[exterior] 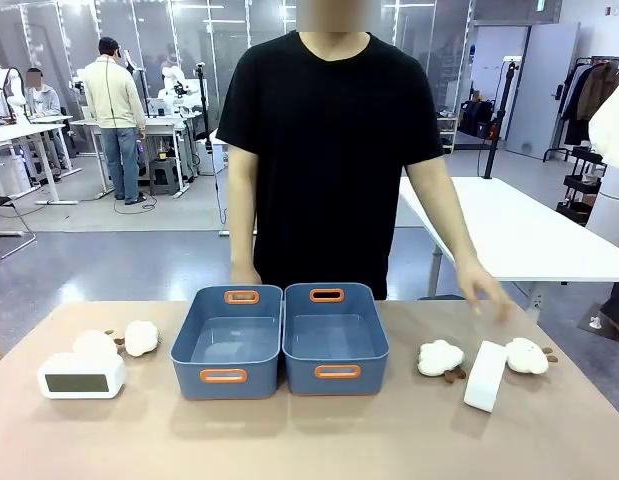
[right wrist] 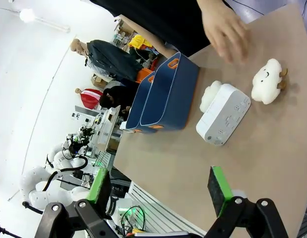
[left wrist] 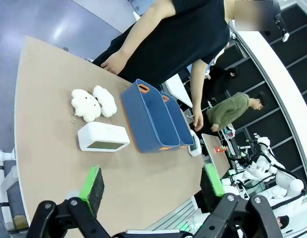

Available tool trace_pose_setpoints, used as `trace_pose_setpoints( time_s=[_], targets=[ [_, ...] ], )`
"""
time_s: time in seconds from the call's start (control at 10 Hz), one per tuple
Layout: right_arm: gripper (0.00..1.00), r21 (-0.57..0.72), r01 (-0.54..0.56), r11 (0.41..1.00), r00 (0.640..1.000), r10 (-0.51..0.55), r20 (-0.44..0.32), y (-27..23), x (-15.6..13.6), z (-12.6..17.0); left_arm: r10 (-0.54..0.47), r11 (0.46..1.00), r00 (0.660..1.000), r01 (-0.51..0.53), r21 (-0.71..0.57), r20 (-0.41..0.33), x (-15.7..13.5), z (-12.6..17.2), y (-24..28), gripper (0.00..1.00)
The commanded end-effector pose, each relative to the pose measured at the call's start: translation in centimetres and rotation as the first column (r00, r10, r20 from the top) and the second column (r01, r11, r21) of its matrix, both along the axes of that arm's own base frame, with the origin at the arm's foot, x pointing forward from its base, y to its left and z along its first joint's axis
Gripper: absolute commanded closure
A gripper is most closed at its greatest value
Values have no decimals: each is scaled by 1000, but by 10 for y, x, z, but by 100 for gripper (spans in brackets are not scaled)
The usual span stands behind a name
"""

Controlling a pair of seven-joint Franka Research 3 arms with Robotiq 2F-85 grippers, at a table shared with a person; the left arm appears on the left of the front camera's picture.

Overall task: Sort the digital clocks into the basket.
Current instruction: Pick up the Digital clock from the table and place it into the empty Plastic storage basket.

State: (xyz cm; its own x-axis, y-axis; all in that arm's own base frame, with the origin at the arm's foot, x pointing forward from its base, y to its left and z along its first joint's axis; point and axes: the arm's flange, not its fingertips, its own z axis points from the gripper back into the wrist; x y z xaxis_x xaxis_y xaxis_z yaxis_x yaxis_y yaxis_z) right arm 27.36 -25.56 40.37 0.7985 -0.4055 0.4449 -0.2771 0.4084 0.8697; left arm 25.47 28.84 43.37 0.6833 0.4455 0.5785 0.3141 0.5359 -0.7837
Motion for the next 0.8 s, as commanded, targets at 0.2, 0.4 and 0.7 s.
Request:
trace_pose_setpoints(
  time_s=[0.2,0.4,0.7],
  targets=[
    [0,9,-5,1000,1000,5,5,-1,-2,0,-12,1000,1000,12,-8,5,-1,-1,0,0],
    [0,9,-5,1000,1000,5,5,-1,-2,0,-12,1000,1000,12,-8,5,-1,-1,0,0],
    [0,9,-5,1000,1000,5,5,-1,-2,0,-12,1000,1000,12,-8,5,-1,-1,0,0]
  ],
)
